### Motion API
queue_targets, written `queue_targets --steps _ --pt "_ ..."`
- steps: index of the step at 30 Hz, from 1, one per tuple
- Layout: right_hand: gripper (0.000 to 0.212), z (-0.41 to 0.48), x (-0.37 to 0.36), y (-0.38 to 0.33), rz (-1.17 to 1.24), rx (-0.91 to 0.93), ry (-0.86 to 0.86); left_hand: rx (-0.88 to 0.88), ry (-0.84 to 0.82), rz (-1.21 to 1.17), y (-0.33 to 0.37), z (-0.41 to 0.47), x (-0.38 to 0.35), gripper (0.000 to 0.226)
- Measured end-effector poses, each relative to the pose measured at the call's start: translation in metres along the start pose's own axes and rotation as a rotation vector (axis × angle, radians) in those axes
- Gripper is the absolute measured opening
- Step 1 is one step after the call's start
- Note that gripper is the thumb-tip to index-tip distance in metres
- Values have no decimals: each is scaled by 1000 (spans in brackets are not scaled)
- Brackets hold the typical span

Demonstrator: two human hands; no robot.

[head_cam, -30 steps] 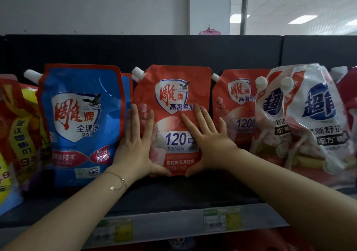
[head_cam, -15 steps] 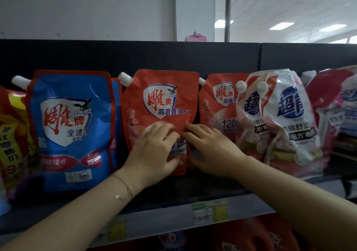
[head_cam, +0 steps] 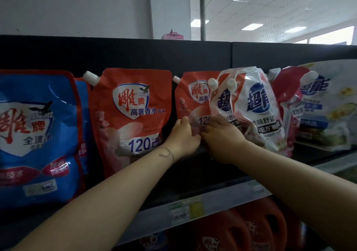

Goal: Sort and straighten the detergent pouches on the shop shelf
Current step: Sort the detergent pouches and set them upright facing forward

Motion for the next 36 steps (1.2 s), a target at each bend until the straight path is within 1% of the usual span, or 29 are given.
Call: queue_targets --steps 2,4,6,8,11,15,17,20,22,25,28,32,36 --pt "58 -3 -12 3 -62 -25 -113 88 44 -90 0 13 -10 43" --pt "62 -8 -20 9 -90 -29 -166 213 91 -168 -1 27 -19 44" --pt "61 -11 -26 16 -64 -33 -167 320 126 -229 -6 44 -27 50" --pt "57 -10 -32 22 -49 -37 -157 378 167 -256 -11 62 -32 54" --pt "54 -5 -44 27 -20 -59 -157 493 247 -296 -19 87 -35 52" --pt "48 -5 -52 40 22 -49 -82 563 274 -343 -21 109 -42 54" --pt "44 -8 -53 44 52 -41 -28 567 297 -364 -24 117 -45 52" --pt "39 -7 -56 48 67 -49 35 564 363 -405 -28 118 -49 38" --pt "39 -4 -57 53 86 -80 26 561 392 -402 -29 115 -50 32" --pt "42 4 -59 58 89 -102 -19 534 406 -324 -26 108 -46 28" --pt "47 11 -63 60 158 -168 -46 445 384 -188 -16 94 -44 23" --pt "38 12 -61 61 155 -155 -68 344 348 -71 5 69 -44 13" --pt "39 15 -58 62 136 -161 -88 244 379 14 22 42 -42 11"
Point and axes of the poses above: each hand's wrist, its own z-axis towards the middle knuckle, its own x-axis out of the back of the hand, y = z × x, the point moved 1 cm from there along z, towards the middle knuckle, and after that the axes turned 2 degrees about -z, right-handed, at the moved point
